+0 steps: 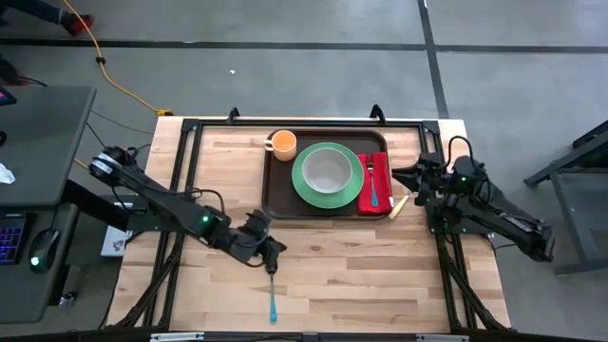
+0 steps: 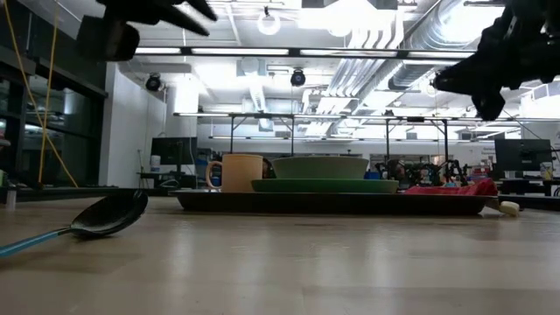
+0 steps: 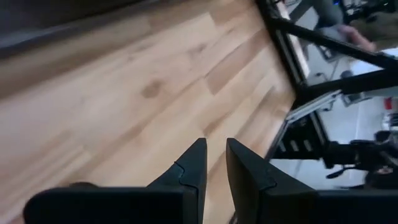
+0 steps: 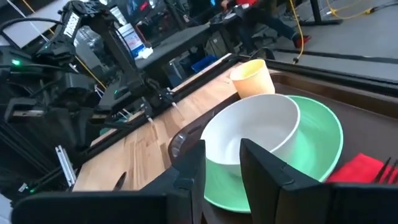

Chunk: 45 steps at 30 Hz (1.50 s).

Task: Set up tray
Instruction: Put the blue spoon on top of the red table napkin to the right of the green plate on the brown tray

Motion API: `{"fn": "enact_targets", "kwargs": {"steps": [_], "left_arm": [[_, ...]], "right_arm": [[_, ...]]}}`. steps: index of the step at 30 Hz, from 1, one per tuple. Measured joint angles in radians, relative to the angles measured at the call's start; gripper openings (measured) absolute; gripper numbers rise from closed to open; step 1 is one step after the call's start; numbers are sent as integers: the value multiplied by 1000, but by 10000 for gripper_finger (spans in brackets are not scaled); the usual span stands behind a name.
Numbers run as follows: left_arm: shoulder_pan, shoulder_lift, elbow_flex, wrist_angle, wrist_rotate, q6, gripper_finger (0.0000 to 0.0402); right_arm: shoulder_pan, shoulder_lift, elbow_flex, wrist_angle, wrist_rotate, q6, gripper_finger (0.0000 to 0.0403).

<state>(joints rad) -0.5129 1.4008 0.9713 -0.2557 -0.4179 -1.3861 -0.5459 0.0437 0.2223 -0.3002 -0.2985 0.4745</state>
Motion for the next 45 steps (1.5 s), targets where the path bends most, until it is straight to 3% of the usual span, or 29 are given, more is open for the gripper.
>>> {"fn": "enact_targets", "kwargs": {"steps": [11,20,27,34,41,45], "left_arm": [[-63,147,58,24,174,-256,92],[-150,271,168,-31,195,-522,92],[-178,354,247,-129,233,-642,92],[-175,399,248,-159,307,-720,92],[-175,405,247,-295,301,-840,92],[-174,405,247,-293,278,-868,92]], "right_arm": [[52,-1,-42,29,4,20,78],[58,1,-42,44,8,-15,78],[58,0,-42,54,-12,-55,78],[58,0,-42,55,-59,-56,78],[58,0,-42,57,-58,-57,78],[58,0,-42,57,-57,-56,78]]}}
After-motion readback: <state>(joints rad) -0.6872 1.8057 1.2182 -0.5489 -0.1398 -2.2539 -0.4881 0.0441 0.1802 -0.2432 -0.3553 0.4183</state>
